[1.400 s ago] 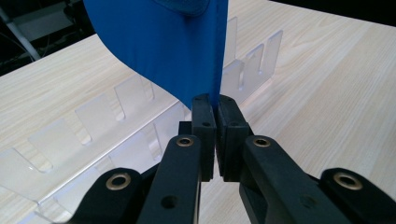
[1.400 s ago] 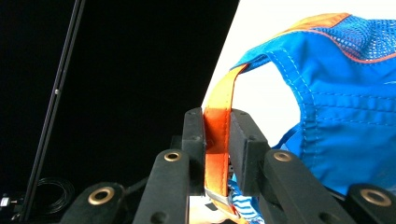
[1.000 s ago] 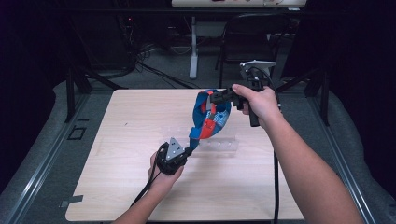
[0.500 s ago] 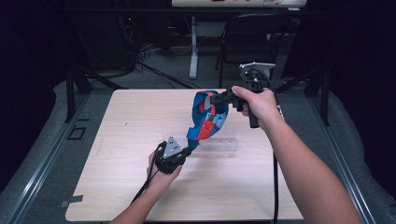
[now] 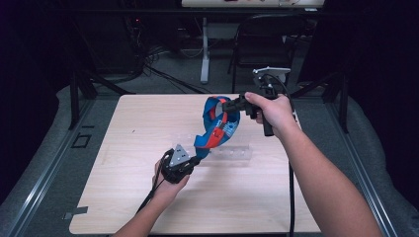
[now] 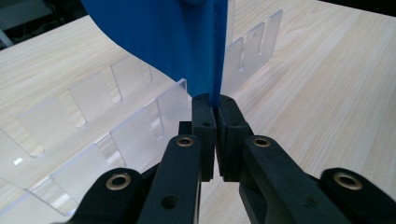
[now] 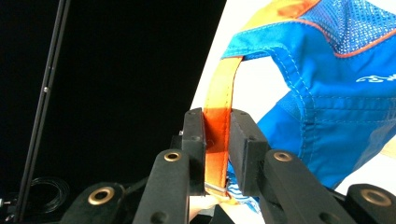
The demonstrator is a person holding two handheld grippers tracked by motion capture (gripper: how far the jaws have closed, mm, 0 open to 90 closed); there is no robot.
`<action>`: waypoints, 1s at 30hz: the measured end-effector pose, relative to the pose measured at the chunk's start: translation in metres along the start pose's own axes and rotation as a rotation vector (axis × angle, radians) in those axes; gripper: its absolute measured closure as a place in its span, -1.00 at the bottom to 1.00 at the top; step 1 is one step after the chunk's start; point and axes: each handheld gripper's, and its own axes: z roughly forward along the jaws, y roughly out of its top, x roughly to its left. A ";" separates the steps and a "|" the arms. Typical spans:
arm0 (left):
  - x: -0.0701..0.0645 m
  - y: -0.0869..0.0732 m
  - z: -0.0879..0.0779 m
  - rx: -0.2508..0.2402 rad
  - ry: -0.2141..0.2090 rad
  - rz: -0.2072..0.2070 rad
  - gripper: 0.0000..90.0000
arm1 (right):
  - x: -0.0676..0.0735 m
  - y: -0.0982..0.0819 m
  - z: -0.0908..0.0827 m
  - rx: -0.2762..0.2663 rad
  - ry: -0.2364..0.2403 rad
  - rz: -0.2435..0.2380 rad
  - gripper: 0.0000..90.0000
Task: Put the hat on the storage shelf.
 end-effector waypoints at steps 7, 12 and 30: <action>-0.004 0.000 0.004 0.008 0.004 0.008 0.93 | -0.003 0.000 0.001 -0.009 -0.009 0.008 0.72; -0.010 -0.002 0.009 0.022 0.014 0.022 0.92 | -0.006 -0.001 0.000 -0.005 -0.024 0.004 0.72; -0.012 -0.002 0.007 -0.012 0.025 0.013 0.87 | -0.018 -0.001 -0.014 -0.039 -0.040 0.031 0.72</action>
